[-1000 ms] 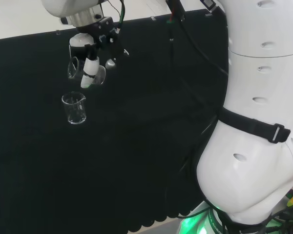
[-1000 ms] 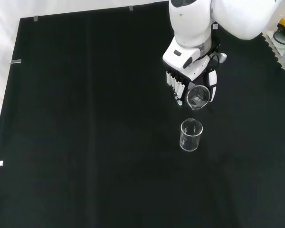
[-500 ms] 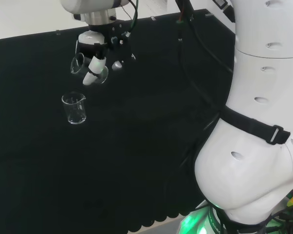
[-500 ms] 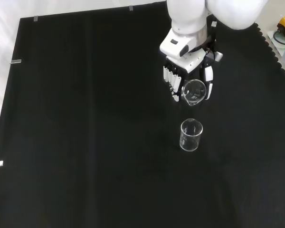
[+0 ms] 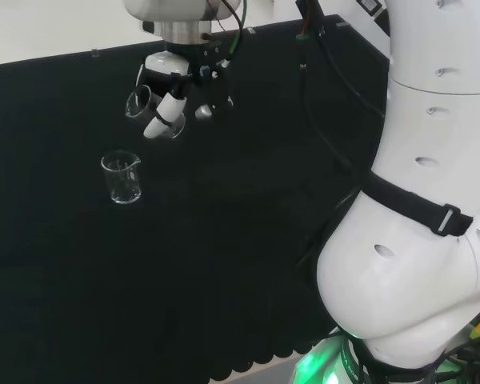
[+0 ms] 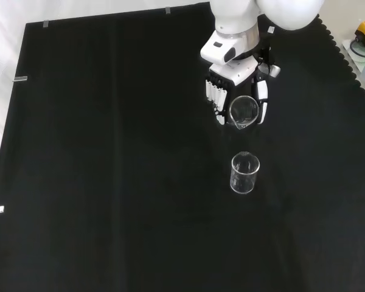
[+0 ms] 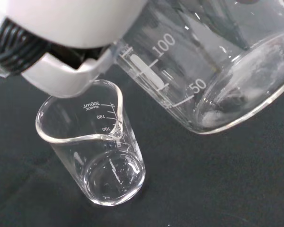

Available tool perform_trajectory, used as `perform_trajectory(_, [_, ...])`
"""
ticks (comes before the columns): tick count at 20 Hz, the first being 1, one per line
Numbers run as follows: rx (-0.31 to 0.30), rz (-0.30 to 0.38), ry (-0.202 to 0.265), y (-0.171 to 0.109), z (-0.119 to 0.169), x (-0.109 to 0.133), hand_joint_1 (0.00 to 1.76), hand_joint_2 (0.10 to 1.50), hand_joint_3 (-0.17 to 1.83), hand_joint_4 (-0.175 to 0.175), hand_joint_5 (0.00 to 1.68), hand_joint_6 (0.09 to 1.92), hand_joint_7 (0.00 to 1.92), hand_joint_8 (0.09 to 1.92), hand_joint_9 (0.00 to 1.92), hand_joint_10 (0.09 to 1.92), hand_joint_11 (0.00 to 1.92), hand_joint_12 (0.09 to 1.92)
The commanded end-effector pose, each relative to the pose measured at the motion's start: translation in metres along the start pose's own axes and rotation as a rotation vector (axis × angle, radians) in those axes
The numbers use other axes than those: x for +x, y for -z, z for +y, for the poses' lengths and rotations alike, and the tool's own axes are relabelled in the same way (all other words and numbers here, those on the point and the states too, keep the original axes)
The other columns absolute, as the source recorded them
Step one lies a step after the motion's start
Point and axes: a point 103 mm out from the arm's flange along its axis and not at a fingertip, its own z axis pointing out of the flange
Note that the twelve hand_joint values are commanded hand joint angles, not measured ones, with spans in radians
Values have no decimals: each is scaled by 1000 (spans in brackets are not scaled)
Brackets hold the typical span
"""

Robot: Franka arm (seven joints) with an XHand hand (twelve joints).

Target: Place the beaker back on the table.

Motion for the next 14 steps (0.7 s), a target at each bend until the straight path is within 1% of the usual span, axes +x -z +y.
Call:
perform_trajectory(1, [-69, 99, -30, -16, -10, -21, 1187, 640, 692, -75, 1284, 652, 1691, 87, 1643, 87, 1262, 762])
perform_trajectory(14, [-167, 206, -58, -44, -13, -41, 1186, 642, 690, -75, 1281, 656, 1690, 87, 1642, 87, 1259, 763])
